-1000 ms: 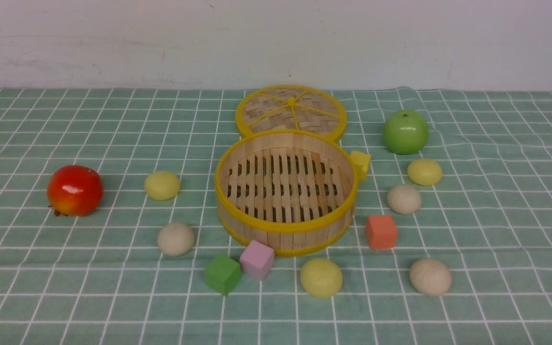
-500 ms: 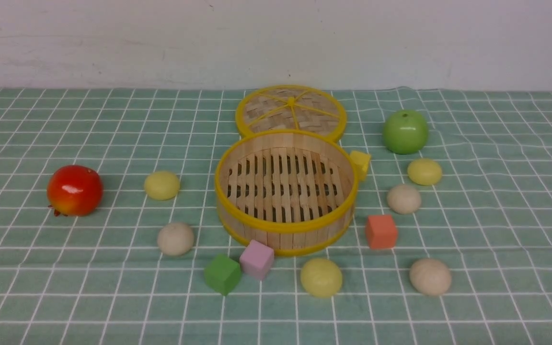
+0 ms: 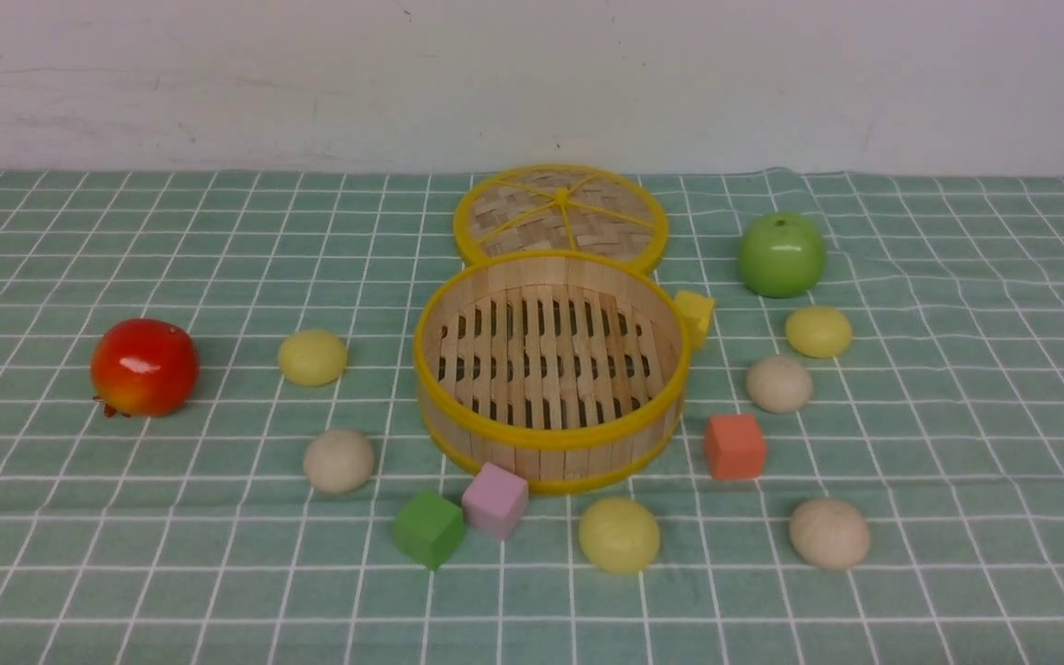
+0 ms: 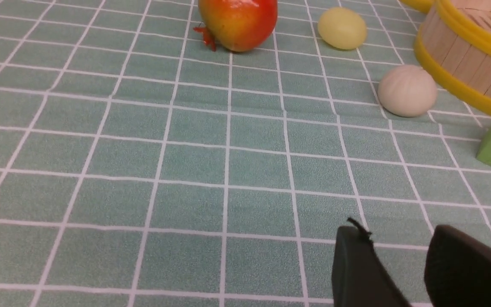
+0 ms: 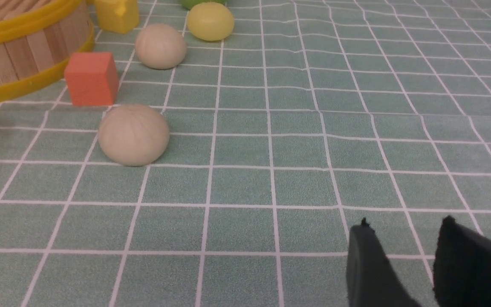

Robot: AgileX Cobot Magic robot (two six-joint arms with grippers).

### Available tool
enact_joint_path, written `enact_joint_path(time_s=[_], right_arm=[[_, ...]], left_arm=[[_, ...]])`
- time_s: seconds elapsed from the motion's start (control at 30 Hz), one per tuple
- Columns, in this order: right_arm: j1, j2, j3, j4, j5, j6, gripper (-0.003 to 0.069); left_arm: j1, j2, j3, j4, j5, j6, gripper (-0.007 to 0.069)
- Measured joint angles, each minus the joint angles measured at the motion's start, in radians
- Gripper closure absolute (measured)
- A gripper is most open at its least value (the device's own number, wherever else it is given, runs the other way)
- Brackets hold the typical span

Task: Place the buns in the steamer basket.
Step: Use the left arm to grab a steamed stuffed bun

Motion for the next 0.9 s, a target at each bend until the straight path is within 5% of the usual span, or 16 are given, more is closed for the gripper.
enact_joint_path(time_s=[0.37, 0.7, 0.9], right_arm=[[0.000, 0.000, 0.000, 0.000, 0.000, 0.000, 0.0419], [0.000, 0.000, 0.000, 0.000, 0.000, 0.000, 0.0419], [0.000, 0.000, 0.000, 0.000, 0.000, 0.000, 0.0419]], left_arm=[[0.000, 0.000, 0.000, -0.001, -0.181, -0.006, 0.0386], [0.000, 0.000, 0.000, -0.067, -0.571, -0.190, 0.0386], [0.000, 0.008, -0.054, -0.101, -0.641, -0.225, 0.0386]])
